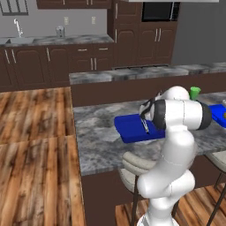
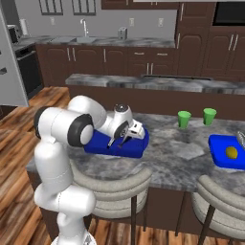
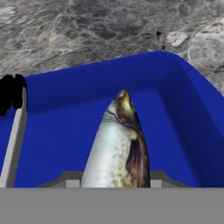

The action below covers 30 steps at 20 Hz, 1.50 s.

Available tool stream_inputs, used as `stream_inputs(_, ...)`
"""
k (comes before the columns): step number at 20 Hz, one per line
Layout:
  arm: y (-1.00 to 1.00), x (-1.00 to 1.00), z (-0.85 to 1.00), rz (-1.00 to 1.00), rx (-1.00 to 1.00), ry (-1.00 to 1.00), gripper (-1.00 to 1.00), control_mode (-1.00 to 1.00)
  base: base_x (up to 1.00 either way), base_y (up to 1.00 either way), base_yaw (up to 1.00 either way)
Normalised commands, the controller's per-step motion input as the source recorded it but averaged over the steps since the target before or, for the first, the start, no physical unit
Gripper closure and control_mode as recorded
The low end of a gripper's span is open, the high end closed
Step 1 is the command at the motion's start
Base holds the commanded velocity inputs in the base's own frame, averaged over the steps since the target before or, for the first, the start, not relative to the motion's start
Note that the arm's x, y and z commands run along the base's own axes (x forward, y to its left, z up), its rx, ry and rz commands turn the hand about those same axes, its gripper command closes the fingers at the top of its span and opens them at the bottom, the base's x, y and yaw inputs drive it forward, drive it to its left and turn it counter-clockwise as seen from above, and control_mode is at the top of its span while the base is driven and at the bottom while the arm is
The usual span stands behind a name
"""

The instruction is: Gather the lemon and cucumber from the fridge and place them on a tray on the dining counter. Then gather the fish and steak from the fridge and place them on the other tray.

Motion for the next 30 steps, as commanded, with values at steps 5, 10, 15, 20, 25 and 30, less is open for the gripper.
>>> stream_inputs(5, 0.0, 0.44, -0.27, 0.02, 0.0, -0.1, 1.0, -1.0, 0.0, 0.0, 0.0)
stream_inputs(10, 0.0, 0.24, -0.49, 0.02, 0.0, -0.1, 1.0, -1.0, 0.0, 0.0, 0.0)
stream_inputs(15, 0.0, 0.07, -0.33, 0.01, 0.0, -0.12, -1.0, -1.0, 0.0, 0.0, 0.0)
stream_inputs(20, 0.0, -0.22, 0.05, 0.0, 0.0, -0.13, -1.0, -1.0, 0.0, 0.0, 0.0)
stream_inputs(25, 0.0, -0.12, 0.29, 0.0, 0.0, -0.1, -1.0, -1.0, 0.0, 0.0, 0.0)
stream_inputs(30, 0.0, -0.24, 0.48, 0.0, -0.01, -0.08, -1.0, -1.0, 0.0, 0.0, 0.0)
